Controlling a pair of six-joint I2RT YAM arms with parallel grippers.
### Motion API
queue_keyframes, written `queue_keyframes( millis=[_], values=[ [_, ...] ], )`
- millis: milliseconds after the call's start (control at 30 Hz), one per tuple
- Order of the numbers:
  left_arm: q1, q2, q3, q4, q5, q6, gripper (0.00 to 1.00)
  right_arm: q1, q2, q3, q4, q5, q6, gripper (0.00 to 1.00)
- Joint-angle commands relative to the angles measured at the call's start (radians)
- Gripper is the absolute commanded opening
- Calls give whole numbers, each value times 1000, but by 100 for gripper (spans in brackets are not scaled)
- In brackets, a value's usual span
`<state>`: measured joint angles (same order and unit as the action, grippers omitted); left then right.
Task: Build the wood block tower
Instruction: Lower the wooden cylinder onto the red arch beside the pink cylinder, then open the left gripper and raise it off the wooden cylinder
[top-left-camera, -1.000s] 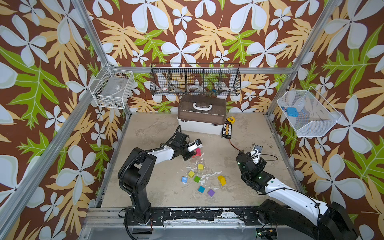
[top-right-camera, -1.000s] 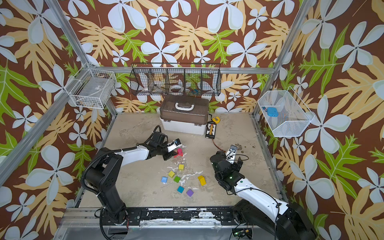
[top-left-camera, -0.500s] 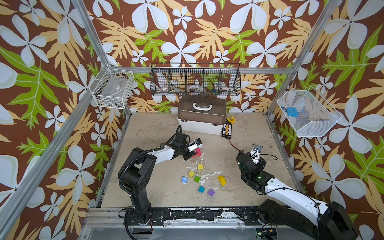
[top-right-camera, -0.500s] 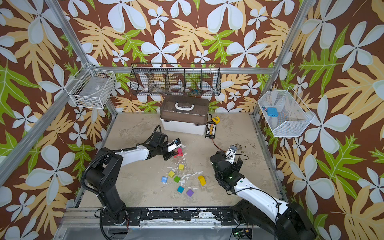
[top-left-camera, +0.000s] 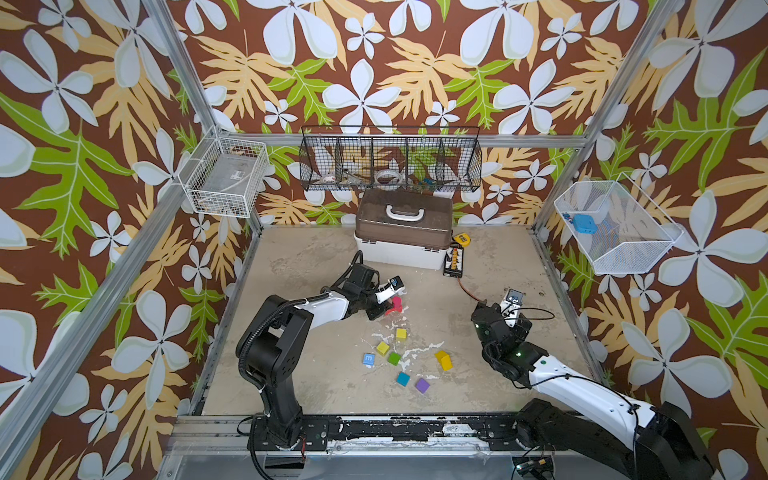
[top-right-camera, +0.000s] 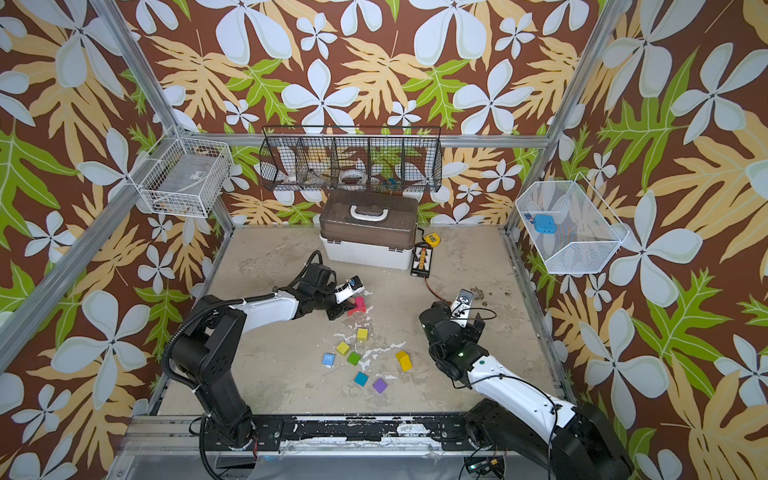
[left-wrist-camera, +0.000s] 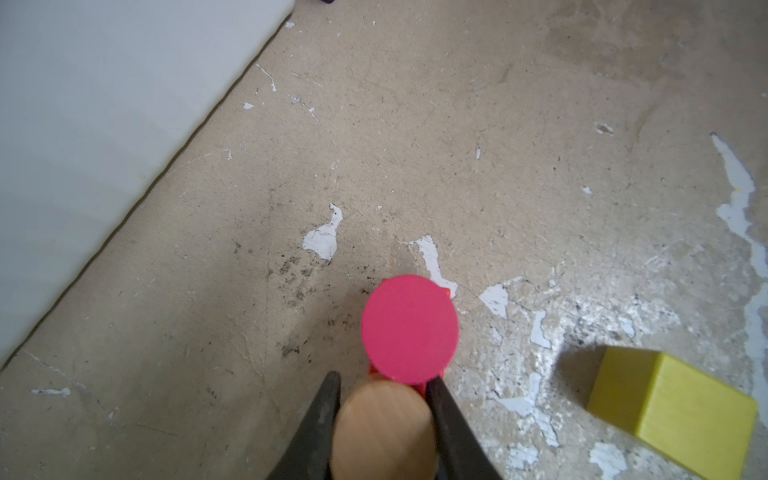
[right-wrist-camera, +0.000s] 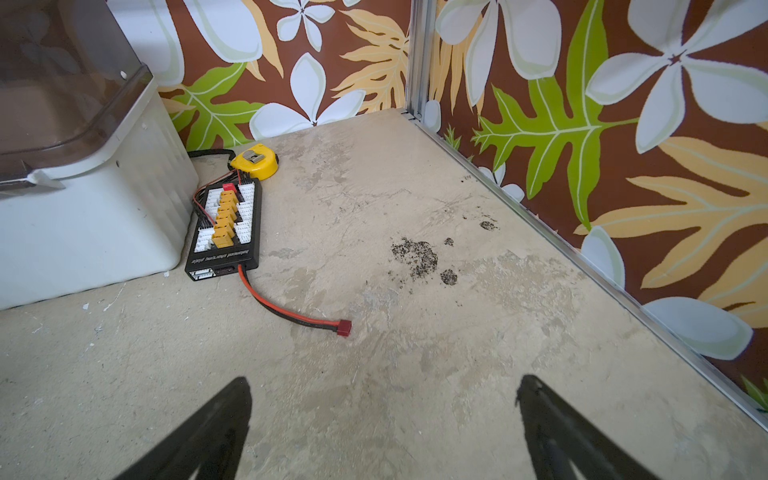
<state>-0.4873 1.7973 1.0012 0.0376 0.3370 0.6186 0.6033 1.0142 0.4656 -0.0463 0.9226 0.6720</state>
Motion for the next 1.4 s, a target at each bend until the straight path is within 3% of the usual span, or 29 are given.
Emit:
queue_keyframes(
  millis=[0, 633, 667, 700, 1100, 1233, 1367],
  values=[
    [0, 0, 1, 19, 7, -11, 25, 1, 3, 8, -7, 5, -7, 100],
    [-1, 5, 5, 26, -1, -34, 33, 1, 15, 15, -10, 1, -9, 100],
    [0, 5, 5, 27, 0, -33, 61, 1, 15, 15, -10, 1, -8, 100],
    [0, 5, 5, 25, 2, -33, 99, 1, 16, 15, -10, 1, -8, 100],
    [-2, -16, 6, 19, 10, -36, 100, 1, 18, 16, -10, 1, -9, 100],
    [-2, -113, -34, 67, 30, -76, 100, 1, 21, 19, -11, 1, -9, 100],
    [-2, -301, -124, 179, 1, -177, 100, 1, 24, 21, -13, 1, -8, 100]
  ],
)
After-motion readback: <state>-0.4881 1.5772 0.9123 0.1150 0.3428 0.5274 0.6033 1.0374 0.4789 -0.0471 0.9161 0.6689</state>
